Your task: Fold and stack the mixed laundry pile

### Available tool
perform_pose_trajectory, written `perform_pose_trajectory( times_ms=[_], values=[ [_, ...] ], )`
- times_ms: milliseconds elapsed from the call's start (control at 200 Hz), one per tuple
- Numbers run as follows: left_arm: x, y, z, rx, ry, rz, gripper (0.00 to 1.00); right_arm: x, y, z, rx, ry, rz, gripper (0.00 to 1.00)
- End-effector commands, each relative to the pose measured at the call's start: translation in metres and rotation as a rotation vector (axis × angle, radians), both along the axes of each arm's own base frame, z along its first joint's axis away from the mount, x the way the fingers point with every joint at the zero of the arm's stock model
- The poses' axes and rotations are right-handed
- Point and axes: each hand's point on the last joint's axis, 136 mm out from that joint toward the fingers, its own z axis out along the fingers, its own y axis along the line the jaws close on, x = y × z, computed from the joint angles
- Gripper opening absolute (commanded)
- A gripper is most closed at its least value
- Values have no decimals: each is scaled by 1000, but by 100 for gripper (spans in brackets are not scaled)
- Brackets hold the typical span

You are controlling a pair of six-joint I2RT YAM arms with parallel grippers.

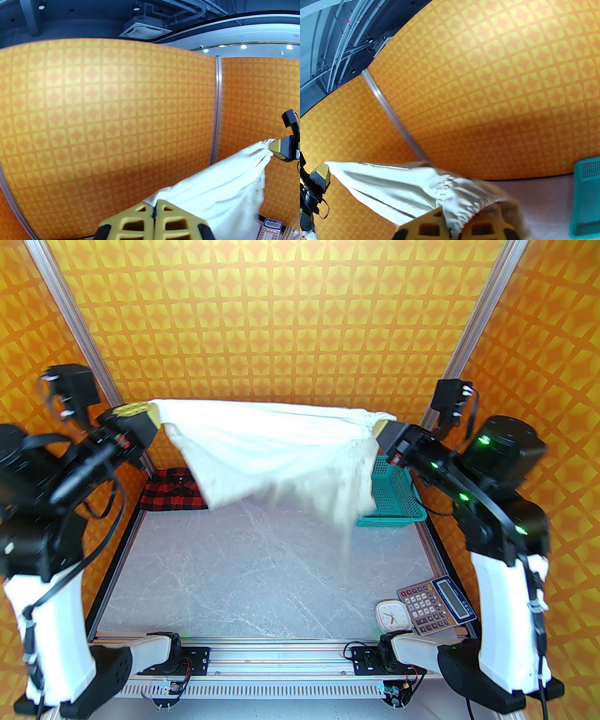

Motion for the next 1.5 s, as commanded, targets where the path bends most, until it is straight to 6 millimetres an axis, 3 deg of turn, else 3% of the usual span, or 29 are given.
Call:
perform_pose_trajectory(
  times_ms=[0,80,145,240,330,365,425,495,565,640,675,740,830,975,980,1075,1095,1185,1260,1355,1495],
  values=[
    [53,8,-29,5,141,51,0,20,1,-21,2,100,-13,0],
    [103,7,-59,-4,246,51,0,52,9,-48,-14,177,7,0],
    [152,7,-97,0,351,52,0,87,18,-81,-25,253,23,0],
    [223,8,-168,25,507,55,0,153,36,-157,-25,403,57,0],
    [284,13,-247,30,646,66,3,202,53,-229,-36,507,74,0],
    [305,16,-278,32,684,69,5,219,62,-260,-41,540,88,7],
    [336,20,-327,21,735,74,10,248,79,-304,-54,544,114,30],
    [366,27,-380,-4,783,87,36,278,94,-356,-125,553,123,50],
    [389,36,-430,-39,852,104,43,302,98,-398,-197,586,112,61],
    [400,43,-462,-54,901,116,58,320,97,-420,-245,601,94,68],
    [401,45,-469,-58,915,120,59,324,95,-423,-274,607,85,70],
    [397,49,-471,-63,928,134,60,323,91,-422,-310,610,77,71],
    [378,46,-452,-65,927,135,62,307,81,-418,-355,634,56,71],
    [312,14,-435,-96,976,99,62,245,52,-435,-445,748,9,69],
    [308,12,-442,-96,995,98,62,243,51,-436,-449,750,6,69],
    [260,-26,-453,-103,1046,42,60,195,28,-466,-517,848,-34,68],
    [248,-35,-465,-99,1077,29,60,186,26,-472,-520,867,-32,67],
    [221,-66,-494,-75,1137,-21,58,158,26,-501,-507,947,8,61],
    [219,-76,-520,-75,1184,-31,55,145,25,-520,-502,1003,17,55],
    [231,-82,-551,-77,1217,-33,51,132,22,-537,-483,1061,3,52],
    [253,-88,-577,-70,1242,-43,50,98,21,-558,-423,1163,-31,51]
  ],
)
